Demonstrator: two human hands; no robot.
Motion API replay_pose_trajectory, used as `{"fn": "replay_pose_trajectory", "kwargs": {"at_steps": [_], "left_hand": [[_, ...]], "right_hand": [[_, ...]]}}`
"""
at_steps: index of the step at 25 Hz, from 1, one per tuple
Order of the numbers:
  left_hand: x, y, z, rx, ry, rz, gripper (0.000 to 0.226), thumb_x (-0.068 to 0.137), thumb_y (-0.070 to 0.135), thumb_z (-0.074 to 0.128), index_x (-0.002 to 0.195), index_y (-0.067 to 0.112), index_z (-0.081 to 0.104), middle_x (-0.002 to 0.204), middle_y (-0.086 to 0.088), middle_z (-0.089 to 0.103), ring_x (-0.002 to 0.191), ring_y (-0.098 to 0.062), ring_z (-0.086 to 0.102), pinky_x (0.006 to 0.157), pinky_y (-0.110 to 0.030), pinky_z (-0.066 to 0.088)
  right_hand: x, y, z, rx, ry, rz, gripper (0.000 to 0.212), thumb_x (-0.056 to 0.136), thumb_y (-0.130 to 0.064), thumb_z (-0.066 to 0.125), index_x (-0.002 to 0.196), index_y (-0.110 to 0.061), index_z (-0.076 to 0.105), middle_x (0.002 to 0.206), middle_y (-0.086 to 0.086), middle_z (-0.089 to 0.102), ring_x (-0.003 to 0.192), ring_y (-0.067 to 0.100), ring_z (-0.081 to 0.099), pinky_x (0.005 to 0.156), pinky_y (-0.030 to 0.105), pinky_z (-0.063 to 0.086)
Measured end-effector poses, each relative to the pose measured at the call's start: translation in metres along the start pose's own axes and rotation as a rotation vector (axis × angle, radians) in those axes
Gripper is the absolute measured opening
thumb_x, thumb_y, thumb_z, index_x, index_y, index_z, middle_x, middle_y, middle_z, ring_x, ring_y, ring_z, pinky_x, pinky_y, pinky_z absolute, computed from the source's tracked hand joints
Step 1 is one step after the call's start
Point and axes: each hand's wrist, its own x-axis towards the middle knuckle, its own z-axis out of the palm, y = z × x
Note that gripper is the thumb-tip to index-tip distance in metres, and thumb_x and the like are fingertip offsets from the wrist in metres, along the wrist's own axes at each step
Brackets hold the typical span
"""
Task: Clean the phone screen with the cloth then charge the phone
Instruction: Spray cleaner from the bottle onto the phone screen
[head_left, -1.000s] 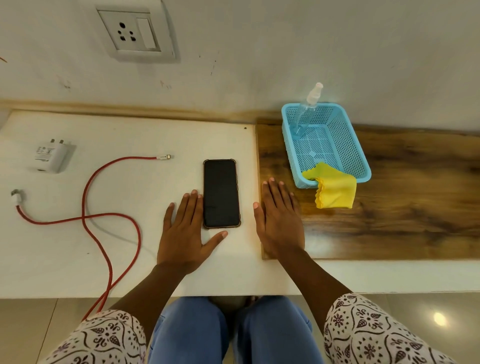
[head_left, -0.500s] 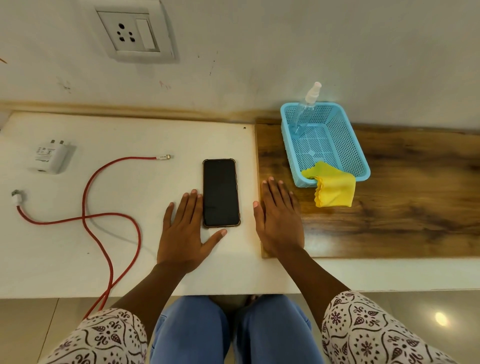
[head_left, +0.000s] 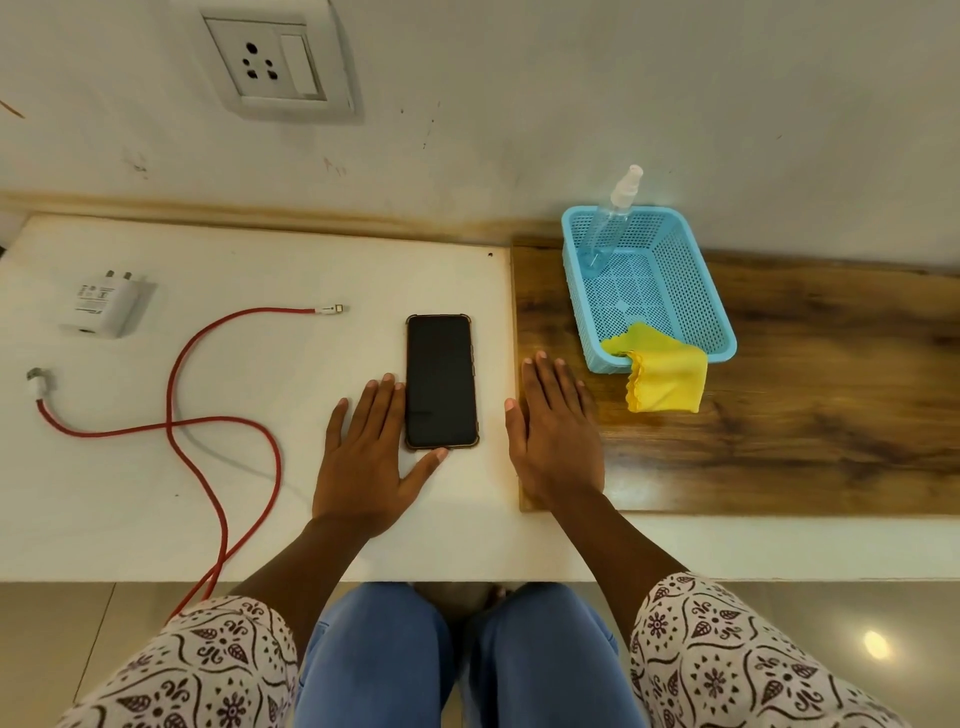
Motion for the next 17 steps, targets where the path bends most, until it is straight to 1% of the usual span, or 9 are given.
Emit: {"fn": "replay_pose_trajectory", "kwargs": {"at_steps": [6, 9, 13, 17], "left_hand": [[-0.0009, -0.0006, 0.0007, -0.025, 0.016, 0.008, 0.091, 0.081, 0.074, 0.005, 0.147, 0.013, 0.014, 0.157, -0.007, 0.018, 0.145, -0.024, 0.013, 0.119, -0.047, 0.01], [-0.0005, -0.0018, 0.0026, -0.006, 0.017, 0.005, 0.089, 0.082, 0.073, 0.007, 0.148, 0.014, 0.013, 0.157, -0.006, 0.017, 0.145, -0.023, 0.012, 0.119, -0.045, 0.008], [0.0001, -0.0024, 0.0041, -0.011, 0.016, 0.003, 0.087, 0.082, 0.072, 0.01, 0.148, 0.014, 0.013, 0.157, -0.006, 0.018, 0.145, -0.023, 0.012, 0.119, -0.047, 0.011], [-0.0003, -0.0022, 0.0045, -0.008, 0.014, -0.006, 0.088, 0.082, 0.072, 0.007, 0.148, 0.015, 0.01, 0.157, -0.005, 0.016, 0.145, -0.022, 0.011, 0.119, -0.047, 0.01]], "right_hand": [[0.0, -0.001, -0.0018, -0.002, -0.008, -0.001, 0.056, 0.095, -0.041, 0.022, 0.146, -0.017, 0.025, 0.156, 0.005, 0.026, 0.146, 0.021, 0.016, 0.119, 0.039, 0.014], [0.0002, -0.0005, -0.0018, 0.0, -0.01, 0.003, 0.056, 0.096, -0.041, 0.023, 0.146, -0.018, 0.025, 0.157, 0.004, 0.026, 0.146, 0.021, 0.016, 0.119, 0.04, 0.014], [0.0, -0.0002, -0.0019, 0.003, -0.008, -0.003, 0.055, 0.097, -0.039, 0.026, 0.147, -0.017, 0.026, 0.157, 0.005, 0.026, 0.146, 0.022, 0.016, 0.119, 0.04, 0.015], [-0.0003, -0.001, -0.003, 0.004, -0.005, -0.005, 0.055, 0.096, -0.04, 0.025, 0.146, -0.017, 0.027, 0.156, 0.005, 0.027, 0.146, 0.021, 0.017, 0.119, 0.04, 0.015]]}}
